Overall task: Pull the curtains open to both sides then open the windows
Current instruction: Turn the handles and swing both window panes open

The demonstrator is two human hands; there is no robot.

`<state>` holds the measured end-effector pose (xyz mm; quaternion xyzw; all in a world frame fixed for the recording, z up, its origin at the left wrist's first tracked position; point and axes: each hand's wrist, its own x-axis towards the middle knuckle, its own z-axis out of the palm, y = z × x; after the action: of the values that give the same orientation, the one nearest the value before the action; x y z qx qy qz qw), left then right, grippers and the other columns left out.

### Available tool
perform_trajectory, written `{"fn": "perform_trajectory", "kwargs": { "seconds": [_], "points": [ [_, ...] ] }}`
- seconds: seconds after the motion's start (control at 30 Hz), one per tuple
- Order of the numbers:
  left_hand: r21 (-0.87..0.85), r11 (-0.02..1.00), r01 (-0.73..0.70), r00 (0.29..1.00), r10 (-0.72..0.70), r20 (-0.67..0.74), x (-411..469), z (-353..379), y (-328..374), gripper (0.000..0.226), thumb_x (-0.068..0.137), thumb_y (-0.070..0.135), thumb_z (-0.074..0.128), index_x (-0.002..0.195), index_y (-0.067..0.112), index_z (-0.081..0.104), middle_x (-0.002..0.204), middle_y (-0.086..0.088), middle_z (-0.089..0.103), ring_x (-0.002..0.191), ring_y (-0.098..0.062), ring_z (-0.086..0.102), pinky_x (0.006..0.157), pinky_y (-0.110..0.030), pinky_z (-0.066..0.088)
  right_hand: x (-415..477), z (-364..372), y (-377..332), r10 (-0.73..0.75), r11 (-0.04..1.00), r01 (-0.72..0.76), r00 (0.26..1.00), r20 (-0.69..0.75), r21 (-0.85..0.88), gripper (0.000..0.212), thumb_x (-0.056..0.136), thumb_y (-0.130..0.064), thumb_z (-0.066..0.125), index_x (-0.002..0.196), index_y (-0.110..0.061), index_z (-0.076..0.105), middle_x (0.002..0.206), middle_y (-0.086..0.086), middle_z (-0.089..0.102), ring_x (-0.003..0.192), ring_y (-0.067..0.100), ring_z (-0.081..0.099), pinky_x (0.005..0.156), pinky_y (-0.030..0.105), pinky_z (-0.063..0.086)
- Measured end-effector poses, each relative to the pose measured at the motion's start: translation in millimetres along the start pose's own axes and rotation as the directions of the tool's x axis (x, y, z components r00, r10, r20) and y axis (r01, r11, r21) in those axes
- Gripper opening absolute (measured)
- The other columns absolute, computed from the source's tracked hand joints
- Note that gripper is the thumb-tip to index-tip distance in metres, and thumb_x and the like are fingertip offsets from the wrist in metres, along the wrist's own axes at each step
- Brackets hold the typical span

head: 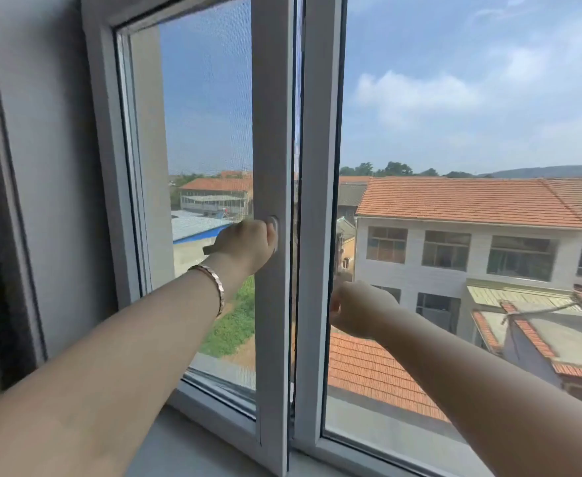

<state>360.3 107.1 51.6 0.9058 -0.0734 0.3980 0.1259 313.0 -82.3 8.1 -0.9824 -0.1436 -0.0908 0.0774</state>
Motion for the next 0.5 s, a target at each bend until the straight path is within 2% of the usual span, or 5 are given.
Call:
{"fn": "perform_trajectory", "kwargs": {
  "seconds": [0.07, 0.23, 0.37, 0.43, 0.5],
  "points": [
    [0.051, 0.997, 0.05, 0.999, -0.049, -0.004, -13.2, -14.2, -3.6, 0.042, 0.097, 0.029, 0.028, 0.071, 0.006, 0.053, 0.071, -0.015, 0.051, 0.065, -0.031, 0.048, 0.061, -0.032, 0.036, -17.7, 0.5, -8.2, -0.025, 1.0, 0.025, 1.0, -0.01, -0.014, 0.024, 0.089, -0.02, 0.052, 0.103, -0.008, 0.067, 0.099, 0.008, 0.07, 0.09, 0.027, 0.067, 0.083, 0.041, 0.058],
    [0.064, 0.972, 0.228, 0.973, -0.225, -0.047, -61.5, -72.7, -27.4, 0.047, 0.091, 0.039, 0.03, 0.075, 0.006, 0.06, 0.079, -0.014, 0.06, 0.072, -0.032, 0.055, 0.061, -0.031, 0.039, -57.8, 0.8, -39.1, -0.099, 0.992, 0.1, 0.995, 0.016, -0.08, 0.024, 0.086, -0.023, 0.054, 0.1, -0.01, 0.069, 0.104, 0.008, 0.07, 0.094, 0.027, 0.066, 0.082, 0.04, 0.057],
    [-0.014, 0.977, 0.215, 0.977, -0.215, 0.019, -113.4, -132.6, -69.1, 0.054, 0.085, 0.064, 0.027, 0.057, 0.021, 0.042, 0.061, -0.004, 0.052, 0.062, -0.028, 0.054, 0.052, -0.028, 0.035, -75.3, 1.6, -87.6, -0.157, 0.984, 0.16, 0.987, 0.044, -0.082, 0.026, 0.087, -0.025, 0.054, 0.1, -0.009, 0.068, 0.105, 0.009, 0.07, 0.093, 0.027, 0.067, 0.08, 0.039, 0.058],
    [0.069, 0.977, 0.199, 0.98, -0.2, -0.005, -138.1, -158.5, -95.6, 0.058, 0.078, 0.073, 0.027, 0.073, 0.022, 0.054, 0.08, -0.003, 0.065, 0.08, -0.027, 0.061, 0.061, -0.029, 0.04, -80.9, 6.2, -118.4, -0.192, 0.978, 0.195, 0.98, 0.042, -0.074, 0.025, 0.087, -0.024, 0.052, 0.098, -0.008, 0.068, 0.101, 0.009, 0.07, 0.091, 0.028, 0.066, 0.08, 0.039, 0.057],
    [0.183, 0.962, 0.201, 0.979, -0.196, -0.05, -158.1, -177.8, -124.8, 0.071, 0.073, 0.078, 0.031, 0.105, 0.021, 0.06, 0.117, 0.0, 0.066, 0.105, -0.025, 0.061, 0.074, -0.033, 0.044, -86.0, 13.9, -153.5, -0.219, 0.973, 0.222, 0.975, 0.043, -0.068, 0.023, 0.086, -0.022, 0.051, 0.096, -0.009, 0.068, 0.101, 0.009, 0.069, 0.091, 0.029, 0.065, 0.081, 0.038, 0.057]
  ]
}}
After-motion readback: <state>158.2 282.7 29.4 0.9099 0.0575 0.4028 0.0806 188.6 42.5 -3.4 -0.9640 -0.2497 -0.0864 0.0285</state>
